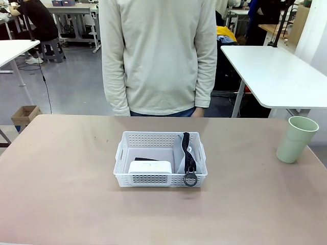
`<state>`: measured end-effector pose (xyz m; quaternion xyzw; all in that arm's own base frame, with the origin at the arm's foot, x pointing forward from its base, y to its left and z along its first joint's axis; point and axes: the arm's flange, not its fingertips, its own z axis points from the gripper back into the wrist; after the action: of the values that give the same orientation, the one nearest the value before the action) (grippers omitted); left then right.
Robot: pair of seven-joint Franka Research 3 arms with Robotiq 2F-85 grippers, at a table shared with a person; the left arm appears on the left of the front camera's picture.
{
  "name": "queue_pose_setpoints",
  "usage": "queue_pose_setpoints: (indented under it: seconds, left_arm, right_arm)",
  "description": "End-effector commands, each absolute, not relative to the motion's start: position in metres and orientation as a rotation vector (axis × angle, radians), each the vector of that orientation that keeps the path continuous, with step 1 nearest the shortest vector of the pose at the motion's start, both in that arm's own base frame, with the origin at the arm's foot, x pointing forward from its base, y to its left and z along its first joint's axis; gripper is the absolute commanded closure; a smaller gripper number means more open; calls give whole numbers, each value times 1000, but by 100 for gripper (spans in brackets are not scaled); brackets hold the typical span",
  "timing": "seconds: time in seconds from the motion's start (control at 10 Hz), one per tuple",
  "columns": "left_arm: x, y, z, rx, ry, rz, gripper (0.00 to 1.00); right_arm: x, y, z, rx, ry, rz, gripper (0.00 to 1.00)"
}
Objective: Efficiently arrange items inside the basket to fit them all.
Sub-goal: Pick up the Reusable plastic cup and place it inside the Organizing basket.
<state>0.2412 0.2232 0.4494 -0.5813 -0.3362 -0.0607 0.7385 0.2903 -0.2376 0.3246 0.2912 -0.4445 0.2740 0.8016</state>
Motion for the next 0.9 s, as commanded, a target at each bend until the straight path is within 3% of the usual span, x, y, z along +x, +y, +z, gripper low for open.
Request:
queue_pose_setpoints:
  seconds: [0.0,0.2,0.5,0.6,0.7,0.8]
  left_arm:
    - [241,222,450,-1287,-767,-150,0]
    - [241,222,450,-1287,-767,-150,0]
    - [241,222,450,-1287,-767,-150,0]
    - [241,222,450,-1287,-767,-150,0]
    - [241,222,450,-1287,-767,-150,0]
    - [241,222,450,-1287,-767,-150,0]
  right_arm:
    - [296,-199,287,489,-947,670,0]
    - [309,-189,257,434,-905,706,0]
    - [318,-164,231,367,-989,752,0]
    - [323,-164,231,326,-1044,641,0]
    - [342,-197,241,424,-926,729,0]
    - [342,-197,241,424,-926,729,0]
